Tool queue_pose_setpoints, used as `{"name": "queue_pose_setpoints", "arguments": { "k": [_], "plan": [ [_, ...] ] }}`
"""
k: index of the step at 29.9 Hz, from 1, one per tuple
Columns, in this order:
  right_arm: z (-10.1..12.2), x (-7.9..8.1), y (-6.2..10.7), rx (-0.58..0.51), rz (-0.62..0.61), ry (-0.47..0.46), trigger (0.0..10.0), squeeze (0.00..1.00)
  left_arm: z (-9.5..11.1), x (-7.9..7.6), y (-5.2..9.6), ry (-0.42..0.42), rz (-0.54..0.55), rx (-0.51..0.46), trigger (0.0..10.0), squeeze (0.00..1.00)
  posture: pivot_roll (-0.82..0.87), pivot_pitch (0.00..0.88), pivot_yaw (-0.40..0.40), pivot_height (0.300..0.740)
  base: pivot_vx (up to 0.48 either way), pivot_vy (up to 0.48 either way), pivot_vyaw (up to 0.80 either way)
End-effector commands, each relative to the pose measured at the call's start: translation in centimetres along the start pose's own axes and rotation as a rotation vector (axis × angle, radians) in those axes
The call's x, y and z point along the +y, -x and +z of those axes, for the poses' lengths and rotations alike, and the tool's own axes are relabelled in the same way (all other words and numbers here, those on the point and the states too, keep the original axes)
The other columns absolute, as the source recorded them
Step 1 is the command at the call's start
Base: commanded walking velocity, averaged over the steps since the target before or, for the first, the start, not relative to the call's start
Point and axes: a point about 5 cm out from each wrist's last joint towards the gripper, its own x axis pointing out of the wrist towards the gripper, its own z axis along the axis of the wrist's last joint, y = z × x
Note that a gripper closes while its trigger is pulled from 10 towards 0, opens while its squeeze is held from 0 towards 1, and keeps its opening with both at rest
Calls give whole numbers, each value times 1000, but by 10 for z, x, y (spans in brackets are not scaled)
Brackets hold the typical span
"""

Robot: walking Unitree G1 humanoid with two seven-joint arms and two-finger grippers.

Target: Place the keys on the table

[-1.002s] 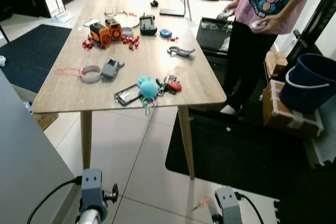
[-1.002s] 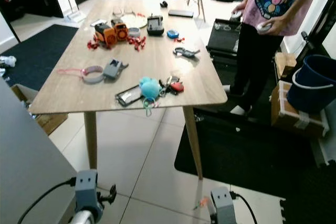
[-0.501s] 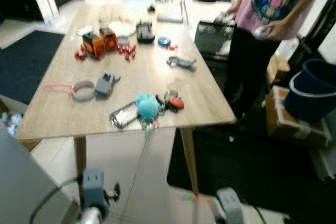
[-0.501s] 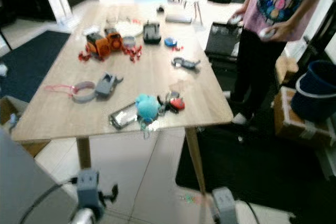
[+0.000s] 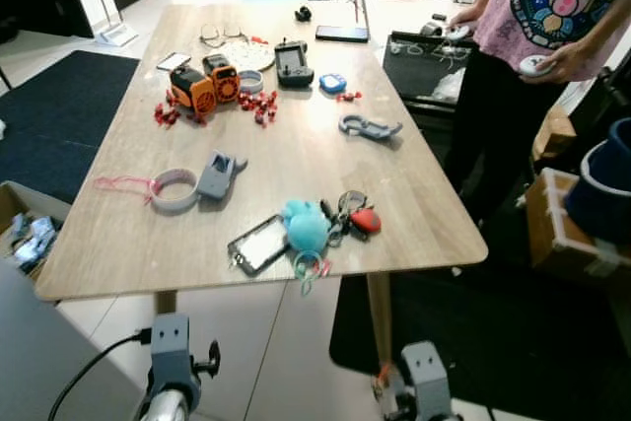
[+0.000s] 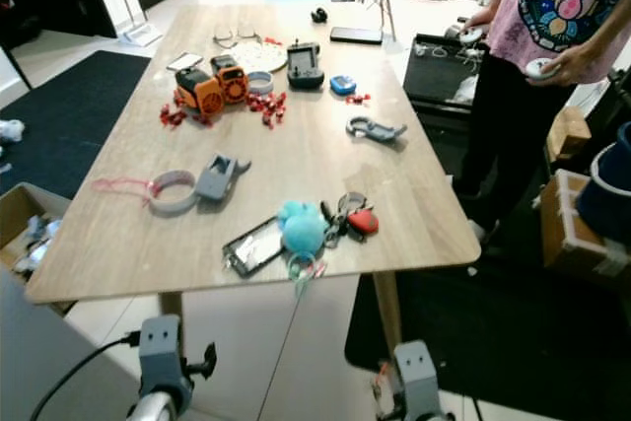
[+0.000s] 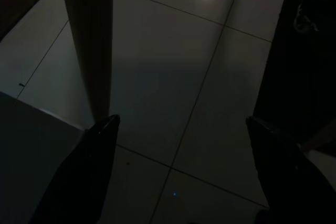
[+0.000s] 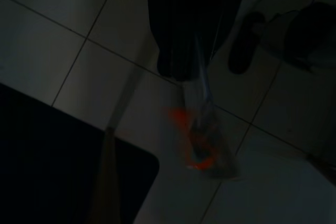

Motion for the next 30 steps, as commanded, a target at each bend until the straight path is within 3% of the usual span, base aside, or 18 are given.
{"name": "queue_pose_setpoints", "arguments": {
  "k": [1, 19, 23, 24, 25, 26, 27, 29, 30],
  "plan": [
    [-8, 0, 2, 27, -5, -14, 10000, 0, -7, 4, 3, 10, 20, 25, 10000, 0, 49, 73, -7, 740, 0, 0, 0],
    [-6, 3, 1, 15, -1, -19, 10000, 0, -7, 5, 3, 14, 18, 26, 10000, 0, 47, 74, -2, 740, 0, 0, 0],
    [-7, -4, 3, 8, -48, -50, 10000, 0, -8, 5, 4, 12, 18, 26, 10000, 0, 49, 73, -4, 740, 0, 0, 0],
    [-10, -15, 6, 12, -116, -79, 10000, 0, -8, 5, 4, 12, 18, 26, 10000, 0, 49, 73, -3, 740, 0, 0, 0],
    [-10, -15, 6, 12, -116, -79, 10000, 0, -8, 5, 4, 12, 18, 26, 10000, 0, 49, 73, -3, 740, 0, 0, 0],
    [-13, -32, 12, 17, -211, -92, 10000, 0, -9, 5, 4, 10, 18, 27, 10000, 0, 50, 74, -3, 740, 0, 0, 0],
    [-13, -32, 12, 17, -211, -92, 10000, 0, -9, 5, 4, 10, 18, 27, 10000, 0, 50, 74, -3, 740, 0, 0, 0],
    [-10, -83, 33, -18, -464, -110, 10000, 0, -9, 5, 5, 8, 14, 27, 10000, 0, 50, 73, -5, 740, 0, 0, 0],
    [-10, -83, 33, -18, -464, -110, 10000, 0, -9, 5, 5, 8, 14, 27, 10000, 0, 50, 73, -5, 740, 0, 0, 0]
  ]
}}
